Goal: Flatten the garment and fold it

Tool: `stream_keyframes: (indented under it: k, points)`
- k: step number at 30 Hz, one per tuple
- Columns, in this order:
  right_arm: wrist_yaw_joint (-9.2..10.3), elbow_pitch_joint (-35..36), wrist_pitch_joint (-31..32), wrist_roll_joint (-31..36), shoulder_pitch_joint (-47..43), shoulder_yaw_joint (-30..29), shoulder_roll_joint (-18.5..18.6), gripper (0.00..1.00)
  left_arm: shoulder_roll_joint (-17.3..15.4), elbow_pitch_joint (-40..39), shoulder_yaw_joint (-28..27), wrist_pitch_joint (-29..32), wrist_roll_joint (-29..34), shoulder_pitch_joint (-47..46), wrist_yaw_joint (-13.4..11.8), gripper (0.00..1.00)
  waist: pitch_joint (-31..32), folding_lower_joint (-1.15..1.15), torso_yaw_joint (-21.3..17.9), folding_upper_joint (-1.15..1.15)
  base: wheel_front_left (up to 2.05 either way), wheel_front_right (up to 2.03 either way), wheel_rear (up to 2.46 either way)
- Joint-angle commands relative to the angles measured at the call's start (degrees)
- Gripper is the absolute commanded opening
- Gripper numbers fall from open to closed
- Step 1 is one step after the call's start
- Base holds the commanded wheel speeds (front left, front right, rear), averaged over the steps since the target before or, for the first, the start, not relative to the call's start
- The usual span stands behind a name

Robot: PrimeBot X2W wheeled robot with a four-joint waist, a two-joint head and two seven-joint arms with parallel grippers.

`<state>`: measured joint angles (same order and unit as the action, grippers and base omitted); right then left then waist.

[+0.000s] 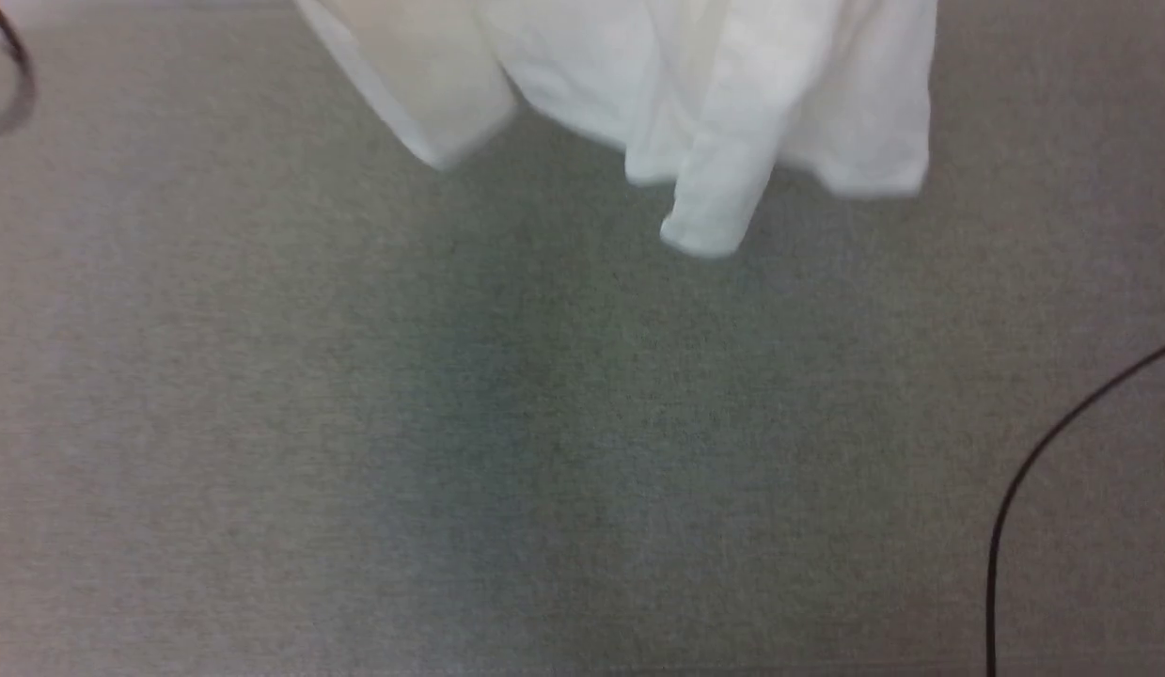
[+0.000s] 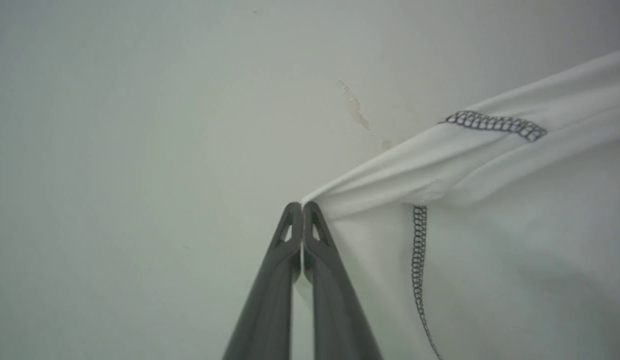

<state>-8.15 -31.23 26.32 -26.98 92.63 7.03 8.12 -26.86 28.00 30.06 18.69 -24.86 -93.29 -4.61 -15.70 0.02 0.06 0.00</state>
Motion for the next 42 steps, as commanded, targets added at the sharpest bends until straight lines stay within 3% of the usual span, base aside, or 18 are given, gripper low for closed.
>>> stream_keyframes:
  k: [1, 11, 21, 28, 34, 42]
  points:
    - [0.66, -1.7, -1.82, 1.13, 1.65, -0.92, 2.01, 0.0, -2.4, 2.22, -1.47, -0.34, 1.02, -1.47, -0.97, 0.0, -10.13, -0.02, -4.55, 0.0, 0.0, 0.0, 0.0]
    - [0.66, -15.79, -17.15, 2.14, 17.61, 2.37, -0.48, 0.0, -0.69, 11.1, -4.68, -5.31, 1.77, -13.96, -4.87, 0.0, -20.17, -0.02, -7.23, 0.0, 0.0, 0.0, 0.0]
    - [0.66, -22.59, -20.57, -3.4, 16.1, 11.09, -1.54, 0.0, 1.02, 13.53, -6.65, -8.62, -1.05, -8.73, -7.82, 0.0, -22.78, -0.02, -6.58, 0.0, 0.0, 0.0, 0.0]
    - [0.66, -22.46, -19.91, -8.89, 4.44, 19.22, 0.07, 0.0, 3.52, 11.91, -9.6, -13.39, -6.6, 7.31, -9.48, 0.0, -18.22, -0.02, -3.38, 0.0, 0.0, 0.0, 0.0]
    - [0.66, -17.35, -19.42, -15.18, -12.02, 25.06, 3.39, 0.0, 6.57, 7.88, -9.0, -17.05, -10.06, 27.56, -9.39, 0.0, -9.49, -0.02, -0.25, 0.0, 0.0, 0.0, 0.0]
    - [0.66, -5.3, -18.5, -19.52, -37.44, 28.56, 9.37, 0.0, 4.38, -3.43, -6.66, -17.75, -10.96, 53.44, -12.03, 0.0, 3.36, -0.02, -0.05, 0.0, 0.0, 0.0, 0.0]
